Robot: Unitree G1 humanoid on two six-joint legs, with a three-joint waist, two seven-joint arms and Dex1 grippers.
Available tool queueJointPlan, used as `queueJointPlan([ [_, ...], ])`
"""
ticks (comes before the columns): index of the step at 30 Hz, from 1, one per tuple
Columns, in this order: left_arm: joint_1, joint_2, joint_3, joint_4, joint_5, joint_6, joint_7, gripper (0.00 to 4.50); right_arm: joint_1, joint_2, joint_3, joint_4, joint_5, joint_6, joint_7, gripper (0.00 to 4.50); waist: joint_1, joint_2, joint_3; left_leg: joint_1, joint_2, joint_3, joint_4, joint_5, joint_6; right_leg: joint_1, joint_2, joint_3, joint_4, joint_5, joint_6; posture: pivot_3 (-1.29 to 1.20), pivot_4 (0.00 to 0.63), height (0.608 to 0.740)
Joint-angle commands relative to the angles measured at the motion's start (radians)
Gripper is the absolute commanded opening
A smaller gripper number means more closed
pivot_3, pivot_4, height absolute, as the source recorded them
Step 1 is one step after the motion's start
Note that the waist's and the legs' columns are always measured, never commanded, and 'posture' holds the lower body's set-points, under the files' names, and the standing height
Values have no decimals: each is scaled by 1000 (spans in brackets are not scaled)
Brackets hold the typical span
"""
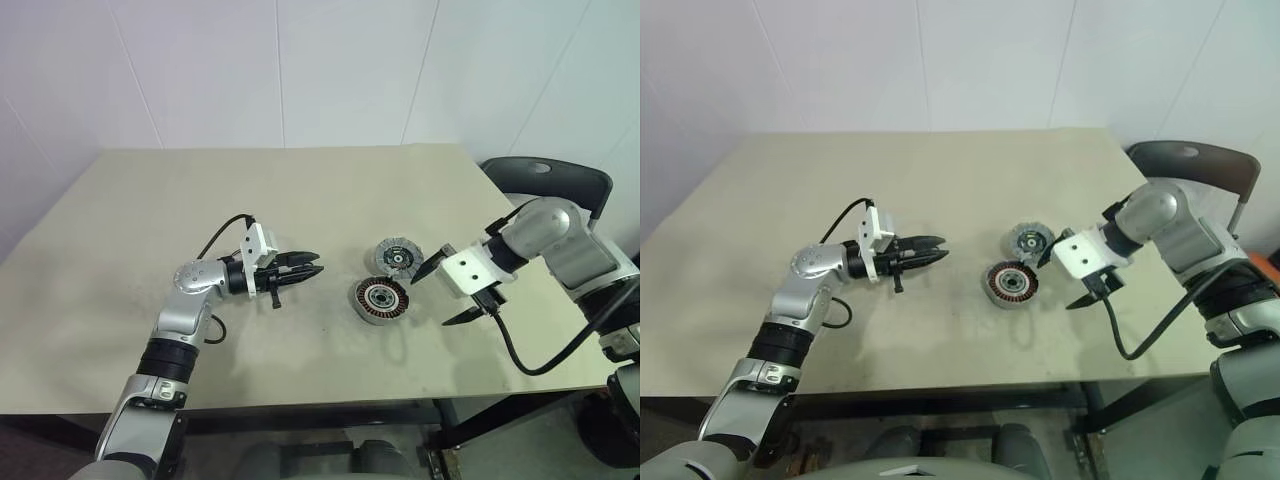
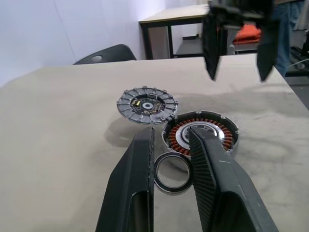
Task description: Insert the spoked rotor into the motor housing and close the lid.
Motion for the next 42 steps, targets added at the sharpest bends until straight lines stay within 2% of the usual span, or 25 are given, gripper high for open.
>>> queueJointPlan([
  [1, -1, 21, 6, -12, -11, -36, -12, 744, 31, 21, -42, -56, 4, 21, -9, 4500, 1, 0, 0, 0, 0, 0, 0, 0, 0, 0, 0, 0, 0, 0, 0, 0, 0, 740],
  [11, -16, 41, 21, 1, -19, -40, 12, 744, 109, 92, -30, -28, -77, -28, -52, 4500, 5, 0, 0, -1, -1, 0, 0, 0, 0, 0, -2, 0, -1, 0, 0, 0, 0, 740],
  [17, 0, 41, 18, -14, -21, -43, 20, 744, 94, 143, -29, 42, -118, -66, -71, 4500, 2, 0, 0, -1, -1, 0, 0, 0, 0, 0, -2, 0, -1, 0, 0, 0, 0, 740],
  [20, 1, 41, 17, -15, -22, -44, 25, 744, 85, 166, -30, 81, -134, -100, -88, 3927, 2, 0, 0, -1, -1, 0, 0, 0, 0, 0, -2, 0, -1, 0, 0, 0, 0, 740],
  [30, 6, 38, 14, -11, -19, -54, 36, 744, 55, 207, -34, 125, -156, -141, -110, 625, 3, 0, 0, -1, -1, 0, 0, 0, 0, 0, -2, 0, -1, 0, 0, 0, 0, 740],
  [34, 1, 34, 14, -3, -17, -58, 42, 744, 47, 208, -33, 127, -158, -159, -110, 625, 3, 0, 0, -1, -1, 0, 0, 0, 0, 0, -2, 0, -1, 0, 0, 0, 0, 740],
  [37, -4, 32, 13, 4, -16, -62, 46, 744, 34, 220, -38, 124, -152, -157, -116, 91, 2, 0, 0, -1, -1, 0, 0, 0, 0, 0, -2, 0, -1, 1, 0, 0, 0, 740],
  [38, -5, 32, 13, 6, -15, -62, 47, 744, 32, 222, -39, 122, -151, -152, -115, 41, 2, 0, 0, -1, -1, 0, 0, 0, 0, 0, -2, 0, -1, 1, 0, 0, 0, 740],
  [42, -10, 28, 12, 14, -15, -67, 50, 744, 21, 243, -42, 103, -145, -130, -113, 41, 0, 0, 0, -1, -1, 0, 0, 0, 0, -1, -2, 0, 0, 1, 1, 0, 0, 740],
])
